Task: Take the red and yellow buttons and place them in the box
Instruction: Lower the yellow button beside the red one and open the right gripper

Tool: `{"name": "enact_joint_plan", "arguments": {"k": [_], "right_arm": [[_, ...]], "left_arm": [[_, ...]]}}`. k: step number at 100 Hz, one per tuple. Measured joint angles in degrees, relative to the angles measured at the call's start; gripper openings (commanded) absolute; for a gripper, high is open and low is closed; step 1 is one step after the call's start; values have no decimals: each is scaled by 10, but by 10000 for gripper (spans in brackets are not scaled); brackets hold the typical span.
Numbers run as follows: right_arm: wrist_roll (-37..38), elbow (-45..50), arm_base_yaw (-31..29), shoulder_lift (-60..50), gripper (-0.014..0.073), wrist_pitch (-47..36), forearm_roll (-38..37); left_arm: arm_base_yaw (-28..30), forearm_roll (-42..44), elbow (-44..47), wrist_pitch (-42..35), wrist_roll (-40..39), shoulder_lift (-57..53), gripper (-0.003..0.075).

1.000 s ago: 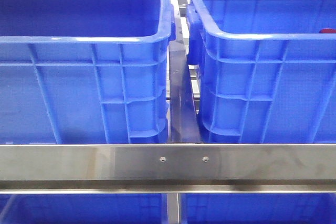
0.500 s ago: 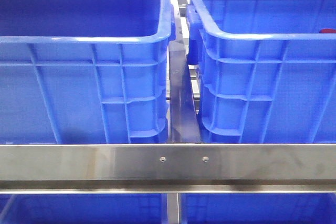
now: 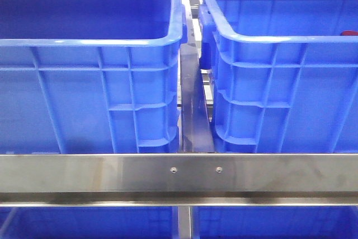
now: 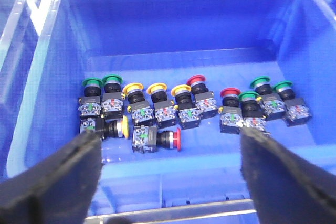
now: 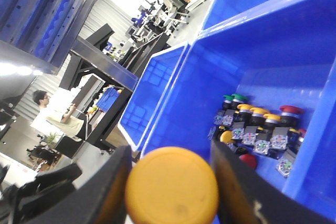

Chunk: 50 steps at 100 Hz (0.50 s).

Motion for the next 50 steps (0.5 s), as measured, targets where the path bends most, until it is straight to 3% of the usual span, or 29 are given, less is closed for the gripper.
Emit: {"name": "enact_joint_plan", "arguments": {"k": [14, 32, 50], "right_arm": [[-14, 0, 0, 0, 161, -20, 0], [-48, 0, -2, 0, 161, -74, 0], [-103, -13, -21, 0, 161, -150, 0]], "left_arm": [[0, 0, 19, 0, 0, -45, 249], [0, 0, 22, 0, 0, -67, -13], [0, 0, 22, 0, 0, -68, -19]]}}
